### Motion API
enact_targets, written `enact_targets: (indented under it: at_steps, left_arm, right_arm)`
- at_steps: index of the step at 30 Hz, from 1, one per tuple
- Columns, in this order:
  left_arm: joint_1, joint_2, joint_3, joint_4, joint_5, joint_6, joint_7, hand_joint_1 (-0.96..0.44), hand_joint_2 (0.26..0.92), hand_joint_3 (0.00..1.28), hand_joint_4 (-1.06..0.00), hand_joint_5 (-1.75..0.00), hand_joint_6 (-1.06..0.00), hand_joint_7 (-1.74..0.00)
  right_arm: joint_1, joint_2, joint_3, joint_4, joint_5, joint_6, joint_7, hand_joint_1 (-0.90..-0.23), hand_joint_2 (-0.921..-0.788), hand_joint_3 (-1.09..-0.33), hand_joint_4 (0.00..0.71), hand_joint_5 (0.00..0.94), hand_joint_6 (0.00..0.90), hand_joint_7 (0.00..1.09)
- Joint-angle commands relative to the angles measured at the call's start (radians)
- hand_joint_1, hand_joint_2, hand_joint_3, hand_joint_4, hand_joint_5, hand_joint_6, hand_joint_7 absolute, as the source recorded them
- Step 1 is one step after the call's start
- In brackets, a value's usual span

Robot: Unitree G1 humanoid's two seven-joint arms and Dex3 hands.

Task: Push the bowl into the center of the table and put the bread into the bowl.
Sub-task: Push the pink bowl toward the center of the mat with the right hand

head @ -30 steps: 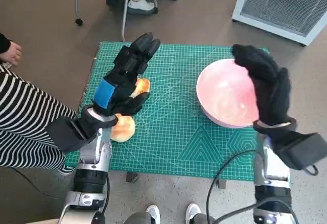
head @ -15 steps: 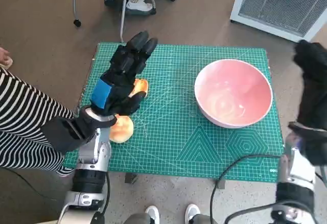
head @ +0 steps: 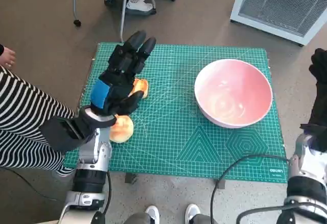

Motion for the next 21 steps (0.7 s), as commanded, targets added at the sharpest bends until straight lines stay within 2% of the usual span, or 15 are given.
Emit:
enact_targets:
  at_steps: [1,10,21]
  left_arm:
    - [0.001,0.002,0.005,0.005,-0.006,-0.006,-0.009,-0.64,0.921,0.44,-0.04,-0.16,0.00,-0.35]
    - [0.025,0.009,0.013,-0.020,-0.012,0.000,-0.013,-0.63,0.921,0.44,-0.04,-0.15,0.00,-0.34]
    - [0.065,0.024,0.024,-0.061,-0.011,0.004,-0.001,-0.63,0.921,0.43,-0.04,-0.14,0.00,-0.34]
  right_arm:
    - [-0.016,-0.007,-0.013,0.098,0.026,0.054,0.028,-0.706,-0.921,-0.876,0.072,0.000,-0.001,0.46]
    - [-0.051,-0.004,-0.039,0.196,0.051,0.140,0.055,-0.665,-0.921,-0.885,0.068,0.001,0.000,0.44]
    - [-0.092,0.029,-0.064,0.250,0.073,0.238,0.073,-0.613,-0.921,-0.946,0.067,0.000,0.026,0.37]
